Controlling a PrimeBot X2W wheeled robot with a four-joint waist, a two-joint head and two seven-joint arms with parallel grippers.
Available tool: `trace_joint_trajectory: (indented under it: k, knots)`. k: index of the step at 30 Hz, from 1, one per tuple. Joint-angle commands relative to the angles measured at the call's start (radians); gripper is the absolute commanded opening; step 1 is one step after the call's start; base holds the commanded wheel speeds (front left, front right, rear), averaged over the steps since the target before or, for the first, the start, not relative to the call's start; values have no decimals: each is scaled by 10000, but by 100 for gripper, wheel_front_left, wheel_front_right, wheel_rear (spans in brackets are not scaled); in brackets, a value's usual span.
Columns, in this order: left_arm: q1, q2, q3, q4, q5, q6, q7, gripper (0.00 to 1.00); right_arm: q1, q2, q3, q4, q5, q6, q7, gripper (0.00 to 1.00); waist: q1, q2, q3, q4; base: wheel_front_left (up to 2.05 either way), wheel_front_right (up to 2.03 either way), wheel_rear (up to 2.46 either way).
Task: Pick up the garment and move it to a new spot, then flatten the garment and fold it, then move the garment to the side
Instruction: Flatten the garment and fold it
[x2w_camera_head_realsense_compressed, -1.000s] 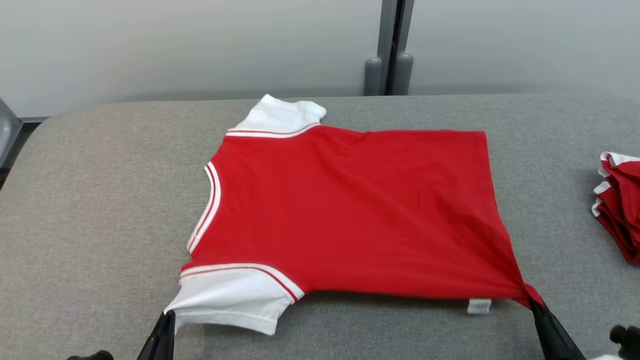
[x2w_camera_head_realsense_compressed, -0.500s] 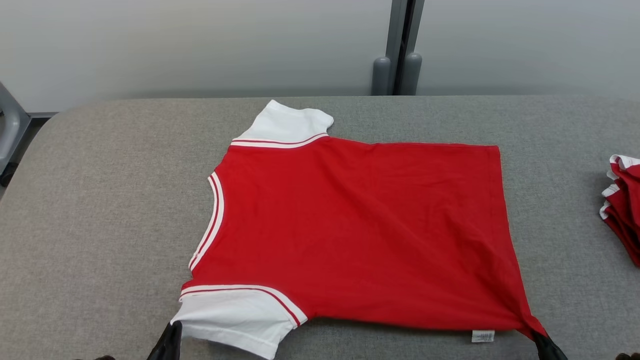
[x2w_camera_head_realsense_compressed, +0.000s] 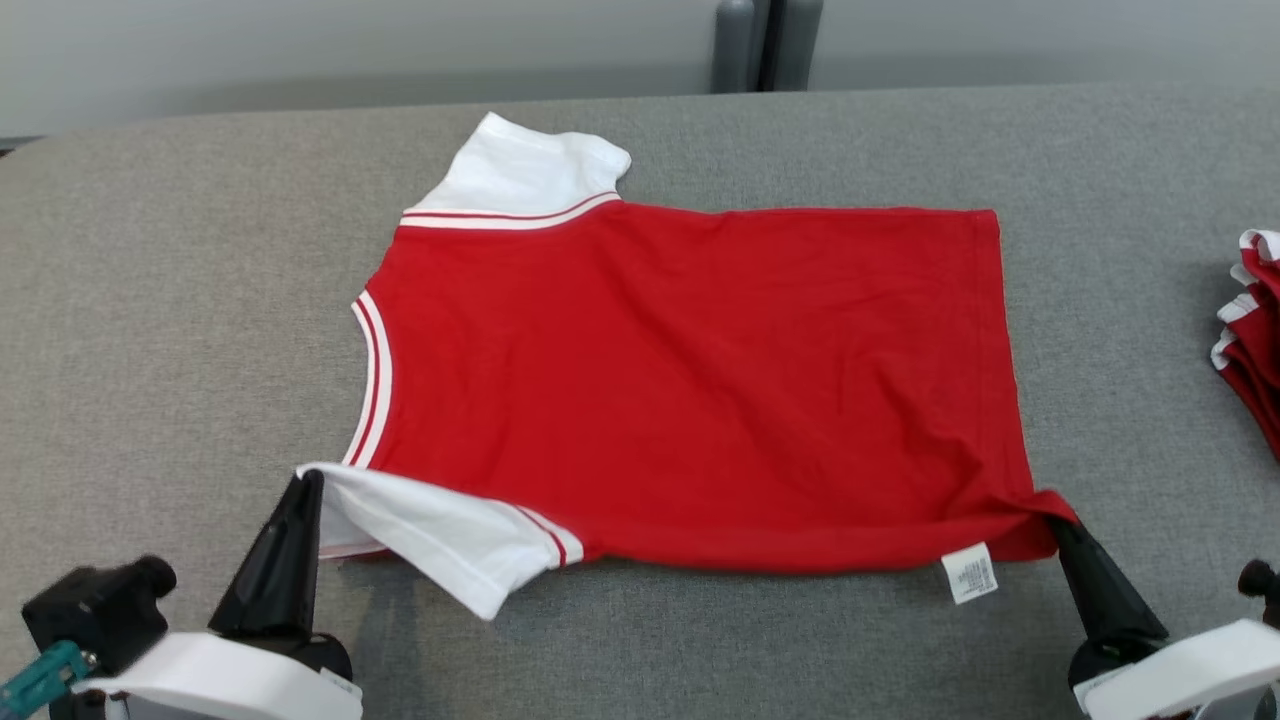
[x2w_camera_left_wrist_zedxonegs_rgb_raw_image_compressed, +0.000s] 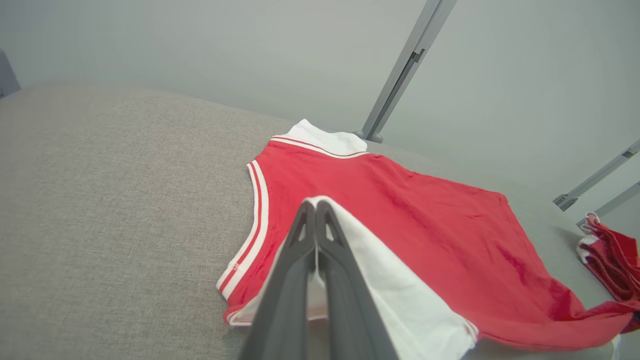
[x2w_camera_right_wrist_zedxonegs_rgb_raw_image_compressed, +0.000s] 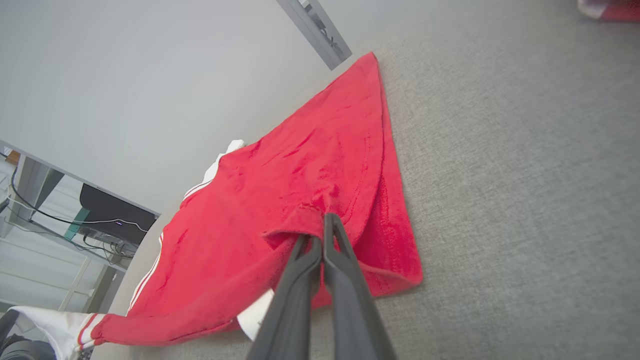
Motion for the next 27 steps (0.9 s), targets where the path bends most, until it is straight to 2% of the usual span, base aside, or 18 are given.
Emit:
trace_joint_trajectory:
  k: [1, 5, 12, 20, 21, 22, 23, 24, 25, 27]
  knots:
    - [-550, 116, 137, 168, 17, -111, -19, 0, -399, 3, -60, -117, 98, 2, 186, 0, 0, 0, 475, -211, 0, 0, 0]
    - [-1816, 287, 175, 751, 23, -397, 80, 0, -1364, -59, -160, -96, 52, 2, 675, 0, 0, 0, 1063, -316, 0, 0, 0]
    - [-3408, 184, 31, 2020, -76, -821, 1, 0, -2651, -137, -184, 272, -221, 2, 1050, 0, 0, 0, 1769, -354, 0, 0, 0]
    - [-4424, 39, -85, 3384, -94, -1265, -303, 0, -3383, -241, 101, 832, -482, 2, 1269, 0, 0, 0, 2176, -324, 0, 0, 0]
    - [-4456, 20, -115, 3544, -100, -1319, -347, 29, -3429, -248, 152, 876, -509, 2, 1215, 0, 0, 0, 2200, -318, 0, 0, 0]
    - [-4498, 2, -154, 3680, -84, -1397, -409, 93, -3442, -216, 218, 925, -458, 2, 1196, 10, 0, 0, 2218, -308, 0, 0, 0]
    - [-4561, -21, -136, 3785, -43, -1421, -553, 100, -3442, -236, 259, 921, -464, 2, 1117, 38, 0, 0, 2227, -300, 0, 0, 0]
    - [-4593, -42, -129, 3879, 1, -1468, -693, 100, -3432, -298, 292, 871, -518, 2, 953, 74, 0, 0, 2228, -295, 0, 0, 0]
    - [-4594, -62, -119, 3966, 79, -1438, -881, 100, -3361, -328, 359, 837, -555, 2, 812, 100, 0, 0, 2209, -294, 0, 0, 0]
    - [-4492, -4, -86, 4102, 405, -1287, -1350, 100, -3207, -406, 456, 704, -775, 2, 369, 100, 0, 0, 2142, -316, 0, 0, 0]
